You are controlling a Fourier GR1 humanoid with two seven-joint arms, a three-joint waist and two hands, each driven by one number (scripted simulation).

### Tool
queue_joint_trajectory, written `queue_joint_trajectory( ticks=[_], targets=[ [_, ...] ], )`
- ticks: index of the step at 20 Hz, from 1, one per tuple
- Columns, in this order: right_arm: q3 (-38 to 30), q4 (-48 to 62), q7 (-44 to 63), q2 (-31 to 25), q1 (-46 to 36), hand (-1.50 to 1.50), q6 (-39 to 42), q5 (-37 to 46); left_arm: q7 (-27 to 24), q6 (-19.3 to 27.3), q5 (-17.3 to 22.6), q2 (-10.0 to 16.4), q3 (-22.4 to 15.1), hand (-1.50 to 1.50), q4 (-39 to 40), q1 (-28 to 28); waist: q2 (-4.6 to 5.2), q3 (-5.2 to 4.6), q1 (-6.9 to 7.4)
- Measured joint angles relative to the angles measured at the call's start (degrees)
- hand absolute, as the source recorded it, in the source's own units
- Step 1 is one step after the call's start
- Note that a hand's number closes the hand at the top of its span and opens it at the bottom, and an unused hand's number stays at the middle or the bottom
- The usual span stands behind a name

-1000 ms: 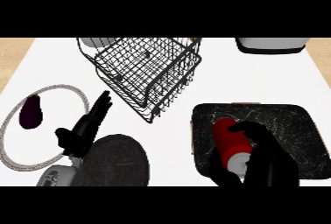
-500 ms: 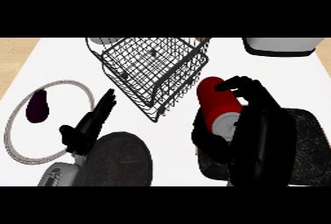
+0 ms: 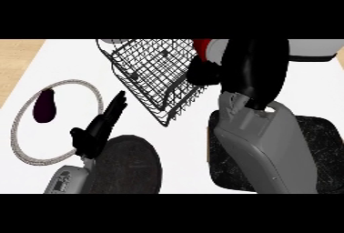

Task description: Pick the can from the tray and place it in the tiered basket

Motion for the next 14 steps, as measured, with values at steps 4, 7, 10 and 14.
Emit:
queue_joint_trajectory(
  ticks=[4,7,10,14],
  targets=[
    [-4.66,11.90,-1.89,0.08,-6.94,1.50,-1.48,-3.85,-0.35,-0.10,-0.13,0.27,0.41,0.00,0.55,-0.52,0.22,0.03,0.36],
    [-7.24,20.97,-2.94,0.09,-12.35,1.50,-3.25,-5.79,0.12,-0.33,0.02,0.03,0.39,0.00,0.42,-1.39,0.35,0.04,0.74],
    [-8.77,29.73,-4.64,0.10,-16.56,1.50,-6.19,-7.63,0.01,-0.33,-0.28,-0.18,0.19,0.00,0.64,-1.72,0.50,0.04,1.12],
    [-10.08,39.83,-6.74,0.11,-21.21,1.50,-10.97,-10.14,-0.52,-0.58,-0.46,-0.47,-0.01,0.00,1.04,-1.79,0.64,0.04,1.47]
  ],
)
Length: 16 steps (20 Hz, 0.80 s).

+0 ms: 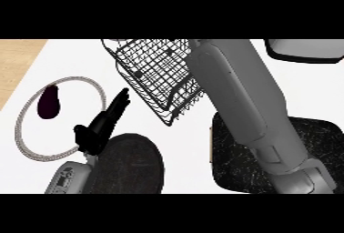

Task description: Pick the can from the tray and place it in the tiered basket

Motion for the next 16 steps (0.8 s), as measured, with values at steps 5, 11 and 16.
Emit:
queue_joint_trajectory(
  ticks=[5,11,16],
  targets=[
    [-2.58,9.87,-3.51,0.06,-4.28,1.50,-7.40,-4.44,-0.06,0.14,-0.38,-0.35,-0.09,0.00,0.47,-0.48,0.20,0.01,0.33],
    [-7.37,17.07,-5.73,0.13,-7.36,1.50,-15.88,-11.91,-0.52,-0.35,-0.37,-0.36,-0.08,0.00,0.65,-0.56,0.29,0.02,0.78],
    [-10.94,20.81,-5.47,0.19,-9.31,-1.50,-22.26,-20.05,-0.58,-0.39,-0.68,-0.81,-0.53,0.00,0.84,-0.55,0.14,0.03,1.23]
  ],
)
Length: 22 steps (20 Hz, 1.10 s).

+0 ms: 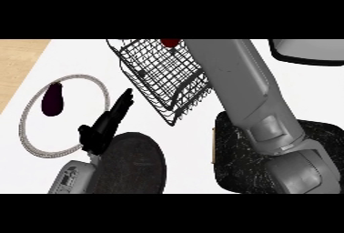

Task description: Pick the can from the tray and place it in the tiered basket

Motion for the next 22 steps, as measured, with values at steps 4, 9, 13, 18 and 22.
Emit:
queue_joint_trajectory(
  ticks=[4,9,13,18,22],
  targets=[
    [-0.03,3.06,-1.32,-0.01,-1.26,-1.50,-6.40,-4.40,0.27,-0.03,0.14,0.35,0.56,0.00,-0.19,0.00,-0.13,-0.01,-0.25],
    [2.69,7.17,-0.13,-0.18,-4.04,-1.50,-15.15,-1.00,0.21,-0.01,0.60,0.98,1.65,0.00,-0.06,1.34,-0.65,-0.05,-2.06],
    [5.23,10.92,2.73,-1.69,-5.16,-1.50,-21.42,6.45,-0.10,0.68,0.69,1.18,2.39,0.00,-0.50,3.04,-1.45,-0.08,-4.37],
    [6.76,11.42,4.09,-4.14,-5.03,-1.50,-27.37,13.19,-0.29,0.99,1.12,2.07,3.53,0.00,-1.35,5.77,-2.66,0.01,-7.39],
    [6.63,6.88,4.80,-5.33,-2.82,-1.50,-29.93,15.21,-0.18,1.82,1.61,2.32,4.87,0.00,-1.40,7.06,-3.59,0.12,-9.94]
  ],
)
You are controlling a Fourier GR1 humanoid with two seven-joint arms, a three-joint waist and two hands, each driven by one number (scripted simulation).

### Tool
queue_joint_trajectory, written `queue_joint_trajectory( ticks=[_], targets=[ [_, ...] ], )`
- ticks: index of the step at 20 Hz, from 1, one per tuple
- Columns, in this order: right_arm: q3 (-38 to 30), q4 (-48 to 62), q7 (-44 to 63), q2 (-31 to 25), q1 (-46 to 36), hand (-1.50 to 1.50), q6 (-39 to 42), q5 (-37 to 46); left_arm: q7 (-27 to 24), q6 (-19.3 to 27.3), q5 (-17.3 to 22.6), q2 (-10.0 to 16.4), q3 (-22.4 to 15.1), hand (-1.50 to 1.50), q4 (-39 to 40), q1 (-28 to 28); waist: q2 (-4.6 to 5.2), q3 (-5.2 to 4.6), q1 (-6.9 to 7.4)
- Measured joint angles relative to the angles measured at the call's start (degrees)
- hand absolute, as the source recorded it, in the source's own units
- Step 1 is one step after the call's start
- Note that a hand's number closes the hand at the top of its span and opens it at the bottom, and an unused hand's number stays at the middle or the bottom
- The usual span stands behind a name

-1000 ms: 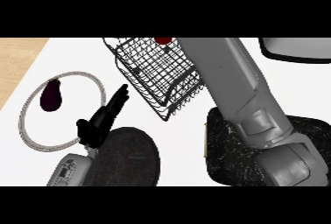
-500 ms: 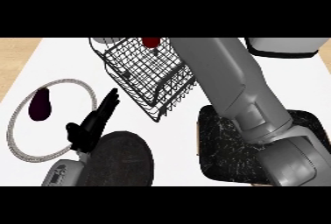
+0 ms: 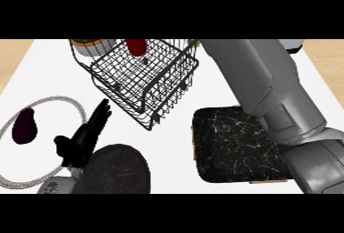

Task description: Pick the can from the tray and place it in the tiered basket

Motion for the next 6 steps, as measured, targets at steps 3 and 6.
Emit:
queue_joint_trajectory(
  ticks=[3,6],
  targets=[
    [-0.37,-3.85,0.40,-0.41,2.60,-1.50,-1.30,0.92,-0.36,0.16,0.44,0.58,1.06,0.00,0.04,1.32,-0.63,0.04,-1.58],
    [-0.33,-8.28,0.41,-1.07,6.30,-1.50,-1.32,0.84,-0.89,0.59,0.53,0.81,1.71,0.00,-0.16,2.50,-1.13,0.12,-3.11]
  ],
)
